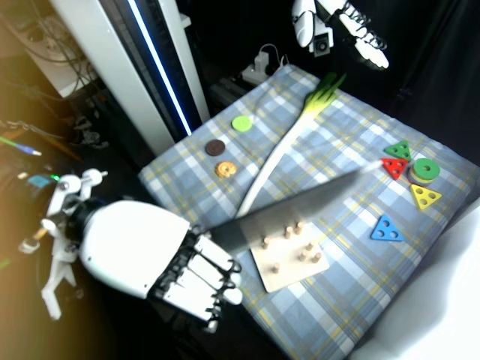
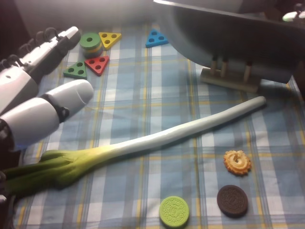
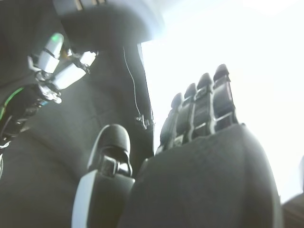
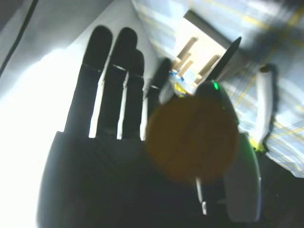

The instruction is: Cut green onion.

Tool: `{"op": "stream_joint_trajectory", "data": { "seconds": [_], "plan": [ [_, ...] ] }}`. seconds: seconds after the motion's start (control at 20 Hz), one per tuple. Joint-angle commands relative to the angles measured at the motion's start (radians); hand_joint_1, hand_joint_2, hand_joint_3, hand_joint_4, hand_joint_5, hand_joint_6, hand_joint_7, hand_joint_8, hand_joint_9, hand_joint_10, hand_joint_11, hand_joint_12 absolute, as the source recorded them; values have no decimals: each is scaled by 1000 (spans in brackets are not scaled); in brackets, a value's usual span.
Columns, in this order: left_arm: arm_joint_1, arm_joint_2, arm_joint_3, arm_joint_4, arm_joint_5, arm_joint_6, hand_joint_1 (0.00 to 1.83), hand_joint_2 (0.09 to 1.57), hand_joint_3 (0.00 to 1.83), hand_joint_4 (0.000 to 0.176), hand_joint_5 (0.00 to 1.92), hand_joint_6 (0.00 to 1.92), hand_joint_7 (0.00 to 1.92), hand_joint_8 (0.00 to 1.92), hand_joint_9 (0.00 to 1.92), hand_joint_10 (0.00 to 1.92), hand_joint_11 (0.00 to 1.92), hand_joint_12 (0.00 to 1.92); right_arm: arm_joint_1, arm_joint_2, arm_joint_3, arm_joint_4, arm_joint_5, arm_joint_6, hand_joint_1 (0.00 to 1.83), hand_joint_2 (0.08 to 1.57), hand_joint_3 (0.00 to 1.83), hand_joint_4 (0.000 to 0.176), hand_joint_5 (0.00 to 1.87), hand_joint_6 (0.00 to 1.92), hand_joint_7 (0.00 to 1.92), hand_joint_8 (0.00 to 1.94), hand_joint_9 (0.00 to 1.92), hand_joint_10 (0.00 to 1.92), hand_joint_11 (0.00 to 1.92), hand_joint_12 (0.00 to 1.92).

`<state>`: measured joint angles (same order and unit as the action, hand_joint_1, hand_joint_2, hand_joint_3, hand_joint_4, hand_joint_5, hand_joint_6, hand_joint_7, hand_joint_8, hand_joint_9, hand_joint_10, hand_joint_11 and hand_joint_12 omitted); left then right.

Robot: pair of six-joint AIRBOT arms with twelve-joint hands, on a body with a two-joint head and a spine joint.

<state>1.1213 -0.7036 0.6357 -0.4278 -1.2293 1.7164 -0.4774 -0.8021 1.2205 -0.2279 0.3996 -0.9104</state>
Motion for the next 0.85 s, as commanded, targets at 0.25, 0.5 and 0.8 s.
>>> {"op": "stream_joint_trajectory", "data": {
  "seconds": [0.25, 0.5, 0.8],
  "plan": [
    [-11, 76, 17, 39, -251, -42, 0, 1329, 0, 0, 46, 13, 54, 16, 72, 22, 0, 0, -15, 78, -61, 86, 302, -2, 471, 1057, 0, 156, 0, 0, 60, 0, 101, 0, 44, 1],
    [-6, 76, 108, -1, -355, -321, 0, 1410, 14, 0, 64, 6, 95, 7, 107, 10, 29, 19, -151, 171, -177, 195, 624, -5, 455, 1032, 0, 176, 0, 0, 16, 5, 34, 8, 0, 0],
    [41, 37, 211, 51, -485, -735, 365, 1136, 21, 0, 63, 0, 11, 5, 40, 12, 0, 158, -489, 154, -284, 355, 1116, -4, 654, 1032, 0, 176, 45, 5, 96, 9, 94, 11, 56, 21]
  ]
}}
